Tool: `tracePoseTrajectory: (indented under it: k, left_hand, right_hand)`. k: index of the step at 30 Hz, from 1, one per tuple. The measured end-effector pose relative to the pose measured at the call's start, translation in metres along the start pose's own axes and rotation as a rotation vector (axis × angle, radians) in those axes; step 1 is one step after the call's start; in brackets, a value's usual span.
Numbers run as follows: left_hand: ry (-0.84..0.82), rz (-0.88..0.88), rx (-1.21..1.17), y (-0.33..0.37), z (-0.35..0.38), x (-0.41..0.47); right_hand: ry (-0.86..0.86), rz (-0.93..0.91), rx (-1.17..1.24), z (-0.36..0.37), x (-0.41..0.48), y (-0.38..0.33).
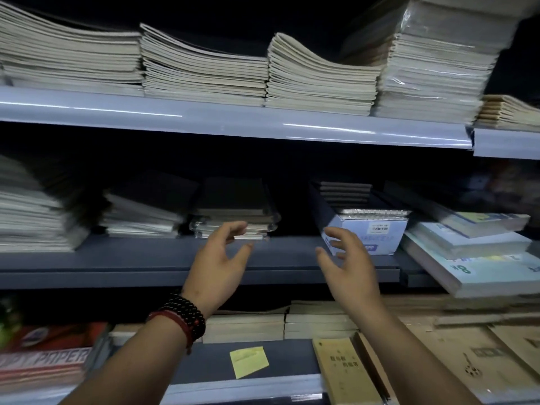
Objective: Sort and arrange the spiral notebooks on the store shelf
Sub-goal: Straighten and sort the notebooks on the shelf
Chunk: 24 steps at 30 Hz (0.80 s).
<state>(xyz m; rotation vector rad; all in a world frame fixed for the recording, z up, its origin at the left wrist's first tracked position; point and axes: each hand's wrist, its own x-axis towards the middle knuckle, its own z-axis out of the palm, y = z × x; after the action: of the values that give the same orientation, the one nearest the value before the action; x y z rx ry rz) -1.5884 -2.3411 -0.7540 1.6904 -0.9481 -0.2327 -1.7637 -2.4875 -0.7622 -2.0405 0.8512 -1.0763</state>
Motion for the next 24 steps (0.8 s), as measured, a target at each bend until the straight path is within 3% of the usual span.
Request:
tracePoseTrajectory:
  k: [3, 6, 9, 13, 18, 24]
  left_hand:
    - [0.075, 0.057, 0.147, -0.013, -0.022, 0.005]
    - [0.163, 0.115, 0.355, -0.029, -0.030, 0.017]
    - [0.228, 0.092, 0.416, -0.046, -0.032, 0.037]
    - [0.282, 0.034, 0.388, -0.069, -0.033, 0.060]
    - [0.269, -0.007, 0.402, -0.082, -0.023, 0.082]
    - [0.316, -0.136, 0.171, -0.082, -0.020, 0.103]
  right_hand:
    - [-0.055, -0.107, -0.148, 0.013, 0.006, -0.006]
    - [-0.084, -0.158, -0.160, 0.038, 0.018, -0.010]
    - [-0.105, -0.212, -0.147, 0.066, 0.034, -0.009]
    - [-0.111, -0.218, -0.157, 0.096, 0.053, 0.002]
    - [-0.002, -0.182, -0.172, 0.125, 0.078, 0.007]
    - [-0.081, -0.096, -0.104, 0.140, 0.107, 0.006]
